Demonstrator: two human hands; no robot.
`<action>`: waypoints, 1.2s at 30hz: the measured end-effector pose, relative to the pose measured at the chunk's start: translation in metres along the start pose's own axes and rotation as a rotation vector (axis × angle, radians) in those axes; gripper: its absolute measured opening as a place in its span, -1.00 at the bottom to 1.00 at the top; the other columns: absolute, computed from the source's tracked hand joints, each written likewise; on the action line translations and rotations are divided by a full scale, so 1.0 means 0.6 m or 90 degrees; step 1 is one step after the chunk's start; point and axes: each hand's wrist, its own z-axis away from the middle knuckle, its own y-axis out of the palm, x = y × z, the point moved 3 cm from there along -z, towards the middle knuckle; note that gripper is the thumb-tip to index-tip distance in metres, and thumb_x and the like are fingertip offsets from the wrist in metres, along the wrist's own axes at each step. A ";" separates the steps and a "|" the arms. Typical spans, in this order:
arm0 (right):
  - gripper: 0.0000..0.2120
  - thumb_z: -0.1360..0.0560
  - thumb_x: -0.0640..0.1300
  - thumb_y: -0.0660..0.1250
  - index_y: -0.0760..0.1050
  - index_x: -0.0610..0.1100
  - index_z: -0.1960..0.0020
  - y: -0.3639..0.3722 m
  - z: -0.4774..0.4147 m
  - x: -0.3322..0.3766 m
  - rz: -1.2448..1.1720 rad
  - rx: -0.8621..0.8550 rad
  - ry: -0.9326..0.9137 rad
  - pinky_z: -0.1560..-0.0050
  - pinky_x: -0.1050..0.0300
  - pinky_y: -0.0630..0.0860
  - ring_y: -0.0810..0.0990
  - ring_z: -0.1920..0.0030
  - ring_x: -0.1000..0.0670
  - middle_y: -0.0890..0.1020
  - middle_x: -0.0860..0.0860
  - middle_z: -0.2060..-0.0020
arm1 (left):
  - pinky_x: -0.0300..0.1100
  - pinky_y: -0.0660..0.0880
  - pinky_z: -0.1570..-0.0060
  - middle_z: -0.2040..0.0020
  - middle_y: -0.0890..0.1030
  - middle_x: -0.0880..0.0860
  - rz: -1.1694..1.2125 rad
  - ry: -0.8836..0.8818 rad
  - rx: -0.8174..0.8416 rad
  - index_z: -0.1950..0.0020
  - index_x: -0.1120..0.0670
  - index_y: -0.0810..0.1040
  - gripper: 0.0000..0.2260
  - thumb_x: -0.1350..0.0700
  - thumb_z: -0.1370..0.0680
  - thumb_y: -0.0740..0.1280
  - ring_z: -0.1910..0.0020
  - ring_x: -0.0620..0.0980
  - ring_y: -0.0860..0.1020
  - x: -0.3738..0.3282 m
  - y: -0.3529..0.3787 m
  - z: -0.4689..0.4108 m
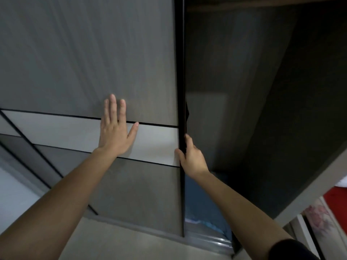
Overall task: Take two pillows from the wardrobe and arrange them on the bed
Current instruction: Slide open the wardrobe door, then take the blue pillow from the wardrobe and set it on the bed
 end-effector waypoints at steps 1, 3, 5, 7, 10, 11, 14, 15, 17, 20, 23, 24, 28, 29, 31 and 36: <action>-0.42 -0.63 0.01 0.23 0.09 -0.08 -0.56 0.013 -0.004 0.012 0.021 -0.006 0.004 -0.04 0.00 0.49 0.56 -0.19 -0.24 0.53 -0.18 -0.31 | 0.23 0.18 -0.43 -0.59 -0.23 0.16 0.012 -0.018 0.009 -0.57 0.10 -0.20 -0.28 -0.21 -0.61 0.08 -0.56 0.18 -0.18 0.011 -0.004 0.000; -0.46 -0.63 0.00 0.25 0.20 -0.16 -0.52 0.036 -0.014 0.040 0.050 -0.010 0.011 -0.04 -0.05 0.51 0.56 -0.17 -0.26 0.56 -0.21 -0.25 | 0.20 0.22 -0.40 -0.58 -0.25 0.14 0.040 -0.054 0.025 -0.57 0.11 -0.19 -0.27 -0.19 -0.60 0.14 -0.56 0.19 -0.16 0.032 -0.010 -0.003; -0.50 -0.62 -0.02 0.28 0.27 -0.19 -0.47 0.057 -0.025 0.064 0.048 0.004 0.015 -0.07 -0.08 0.52 0.56 -0.17 -0.27 0.57 -0.23 -0.21 | 0.17 0.16 -0.43 -0.58 -0.28 0.11 0.082 -0.086 0.036 -0.58 0.11 -0.19 -0.27 -0.13 -0.61 0.17 -0.56 0.18 -0.16 0.052 -0.014 -0.006; -0.53 -0.61 -0.09 0.29 0.30 -0.21 -0.45 0.079 -0.035 0.081 0.035 0.034 0.012 -0.13 -0.06 0.53 0.56 -0.18 -0.25 0.58 -0.22 -0.20 | 0.13 0.08 -0.48 -0.57 -0.31 0.09 0.131 -0.118 0.049 -0.58 0.10 -0.21 -0.26 -0.04 -0.61 0.22 -0.56 0.16 -0.18 0.071 -0.015 -0.009; -0.51 -0.59 -0.25 0.25 0.28 -0.22 -0.50 0.112 -0.042 0.096 -0.021 0.079 0.022 -0.24 0.10 0.45 0.53 -0.28 -0.19 0.56 -0.20 -0.27 | 0.09 0.01 -0.51 -0.56 -0.35 0.09 0.168 -0.157 0.090 -0.57 0.09 -0.25 -0.22 0.05 -0.59 0.26 -0.56 0.15 -0.19 0.099 -0.014 -0.009; -0.46 -0.58 -0.28 0.23 0.23 -0.19 -0.54 0.123 -0.043 0.099 -0.046 0.103 0.031 -0.29 0.14 0.41 0.51 -0.31 -0.17 0.53 -0.19 -0.32 | 0.10 0.00 -0.52 -0.56 -0.36 0.09 0.173 -0.165 0.106 -0.57 0.08 -0.27 -0.21 0.06 -0.58 0.26 -0.56 0.14 -0.19 0.107 -0.012 -0.007; -0.32 -0.58 -0.30 0.21 0.01 -0.08 -0.62 0.156 -0.045 0.104 -0.051 0.199 0.026 -0.32 0.14 0.42 0.49 -0.33 -0.14 0.48 -0.17 -0.37 | 0.10 0.08 -0.47 -0.55 -0.38 0.07 0.191 -0.190 0.131 -0.56 0.03 -0.30 -0.17 0.08 -0.56 0.28 -0.56 0.14 -0.16 0.127 -0.005 0.000; -0.27 -0.57 -0.31 0.22 -0.05 -0.06 -0.63 0.166 -0.045 0.105 -0.041 0.232 0.017 -0.31 0.12 0.44 0.49 -0.33 -0.13 0.47 -0.17 -0.38 | 0.09 0.11 -0.45 -0.55 -0.38 0.06 0.199 -0.197 0.136 -0.56 0.01 -0.31 -0.16 0.08 -0.55 0.29 -0.57 0.13 -0.15 0.133 -0.002 0.002; -0.19 -0.55 -0.36 0.23 -0.13 -0.02 -0.63 0.183 -0.044 0.111 -0.054 0.290 0.012 -0.32 0.03 0.48 0.42 -0.40 -0.10 0.39 -0.15 -0.44 | 0.06 0.12 -0.44 -0.55 -0.38 0.04 0.214 -0.207 0.143 -0.55 -0.02 -0.33 -0.15 0.06 -0.55 0.29 -0.57 0.10 -0.15 0.144 0.000 0.005; -0.13 -0.53 -0.41 0.23 -0.17 0.03 -0.62 0.204 -0.049 0.122 -0.093 0.334 0.017 -0.29 -0.03 0.53 0.32 -0.49 -0.07 0.25 -0.07 -0.53 | 0.05 0.13 -0.44 -0.56 -0.37 0.04 0.221 -0.220 0.148 -0.55 -0.02 -0.33 -0.16 0.05 -0.55 0.28 -0.57 0.09 -0.13 0.167 -0.002 0.002; -0.12 -0.53 -0.39 0.24 -0.18 0.06 -0.61 0.224 -0.058 0.133 -0.111 0.348 0.024 -0.30 0.02 0.51 0.30 -0.49 -0.06 0.22 -0.05 -0.55 | 0.06 0.17 -0.43 -0.57 -0.34 0.04 0.219 -0.222 0.148 -0.55 -0.01 -0.31 -0.19 0.06 -0.57 0.26 -0.57 0.09 -0.08 0.188 -0.008 -0.002; -0.12 -0.53 -0.37 0.25 -0.18 0.06 -0.61 0.231 -0.060 0.136 -0.115 0.350 0.025 -0.30 0.04 0.50 0.30 -0.50 -0.05 0.23 -0.05 -0.55 | 0.07 0.18 -0.42 -0.57 -0.33 0.03 0.222 -0.222 0.146 -0.56 -0.01 -0.30 -0.21 0.06 -0.57 0.25 -0.57 0.08 -0.07 0.193 -0.011 -0.003; -0.16 -0.53 -0.32 0.26 -0.13 0.03 -0.62 0.242 -0.062 0.141 -0.116 0.336 0.023 -0.34 0.15 0.42 0.28 -0.51 -0.04 0.25 -0.04 -0.55 | 0.10 0.15 -0.46 -0.59 -0.24 0.05 0.248 -0.222 0.112 -0.58 0.00 -0.18 -0.31 0.08 -0.60 0.20 -0.57 0.08 -0.04 0.199 -0.018 0.002; -0.19 -0.54 -0.28 0.27 -0.10 0.02 -0.62 0.239 -0.062 0.140 -0.110 0.317 0.015 -0.34 0.16 0.40 0.29 -0.50 -0.03 0.25 -0.02 -0.55 | 0.13 0.13 -0.47 -0.60 -0.19 0.08 0.237 -0.196 0.081 -0.59 0.01 -0.11 -0.34 0.08 -0.60 0.19 -0.57 0.12 -0.03 0.193 -0.021 0.003; -0.28 -0.57 -0.17 0.26 -0.02 0.02 -0.62 0.222 -0.061 0.131 -0.074 0.260 -0.007 -0.29 0.19 0.41 0.37 -0.45 -0.03 0.30 0.01 -0.53 | 0.18 0.10 -0.46 -0.60 -0.06 0.16 0.165 -0.057 -0.009 -0.59 0.03 0.03 -0.42 0.06 -0.61 0.18 -0.55 0.21 0.01 0.160 -0.030 0.003; -0.40 -0.62 -0.07 0.23 0.10 -0.10 -0.59 0.129 -0.059 0.049 0.107 0.128 0.023 -0.24 -0.01 0.45 0.52 -0.29 -0.20 0.42 -0.17 -0.44 | 0.23 0.12 -0.45 -0.54 -0.05 0.37 0.112 0.131 -0.112 -0.57 0.06 0.13 -0.46 -0.06 -0.62 0.14 -0.52 0.32 0.04 0.040 0.006 -0.011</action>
